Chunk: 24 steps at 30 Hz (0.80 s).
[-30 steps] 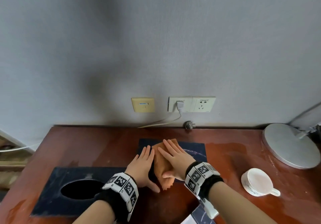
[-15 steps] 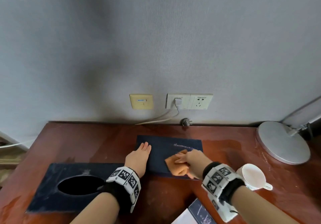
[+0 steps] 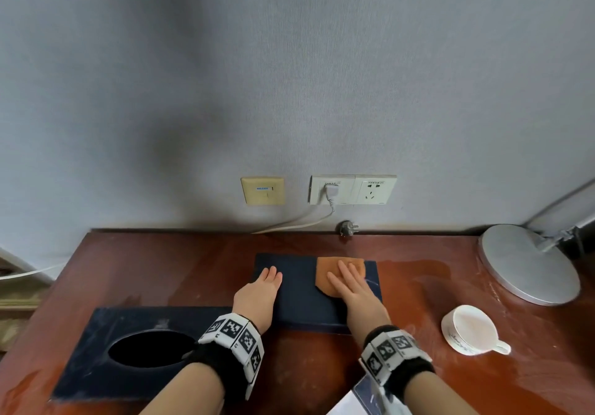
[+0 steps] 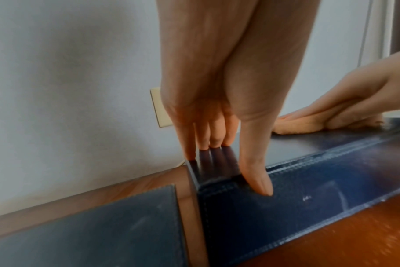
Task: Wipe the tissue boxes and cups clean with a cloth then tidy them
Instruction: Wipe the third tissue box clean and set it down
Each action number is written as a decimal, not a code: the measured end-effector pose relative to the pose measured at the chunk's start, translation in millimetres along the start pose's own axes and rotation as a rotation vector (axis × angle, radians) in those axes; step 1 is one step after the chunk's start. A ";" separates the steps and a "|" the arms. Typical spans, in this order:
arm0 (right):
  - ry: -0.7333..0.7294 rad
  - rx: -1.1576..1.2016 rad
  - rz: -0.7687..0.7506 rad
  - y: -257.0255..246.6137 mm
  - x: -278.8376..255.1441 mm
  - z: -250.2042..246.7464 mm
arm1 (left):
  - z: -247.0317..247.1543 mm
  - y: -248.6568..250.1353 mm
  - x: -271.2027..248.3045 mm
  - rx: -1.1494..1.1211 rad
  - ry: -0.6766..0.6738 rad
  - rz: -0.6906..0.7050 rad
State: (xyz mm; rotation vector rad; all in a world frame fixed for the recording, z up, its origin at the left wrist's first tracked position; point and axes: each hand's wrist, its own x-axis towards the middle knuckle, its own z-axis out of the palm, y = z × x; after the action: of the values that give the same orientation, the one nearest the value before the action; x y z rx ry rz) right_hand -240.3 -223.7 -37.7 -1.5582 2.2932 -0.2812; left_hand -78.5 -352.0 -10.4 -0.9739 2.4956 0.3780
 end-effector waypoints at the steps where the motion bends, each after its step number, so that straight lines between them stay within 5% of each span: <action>1: 0.030 0.024 0.035 8.7 -3.7 -4.7 | -0.2 0.0 -0.3 -0.001 0.003 0.000; 6: 0.105 0.046 0.234 23.3 -2.3 -27.2 | 1.2 2.8 1.1 0.025 0.004 -0.004; 12: 0.025 -0.034 -0.020 12.6 -19.7 19.3 | 1.0 1.9 -0.6 0.029 -0.007 -0.009; 14: 0.172 0.055 0.018 25.9 -22.3 15.0 | -1.5 2.1 -1.9 0.046 -0.027 -0.003; 17: 0.100 0.267 0.281 53.8 -21.8 -6.8 | -6.4 8.4 2.8 0.092 -0.054 -0.020; 20: 0.181 0.582 0.511 81.0 -19.4 -18.8 | -8.6 24.4 9.2 0.128 -0.061 -0.006; 24: 0.153 0.871 0.474 83.0 -22.6 -21.4 | -6.9 50.1 25.3 0.138 -0.025 0.145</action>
State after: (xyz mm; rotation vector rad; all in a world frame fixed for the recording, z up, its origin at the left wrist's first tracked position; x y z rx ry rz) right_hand -312.4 -172.4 -43.5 -0.5648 2.0920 -1.1031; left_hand -131.8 -333.5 -12.0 -0.7326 2.5395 0.2561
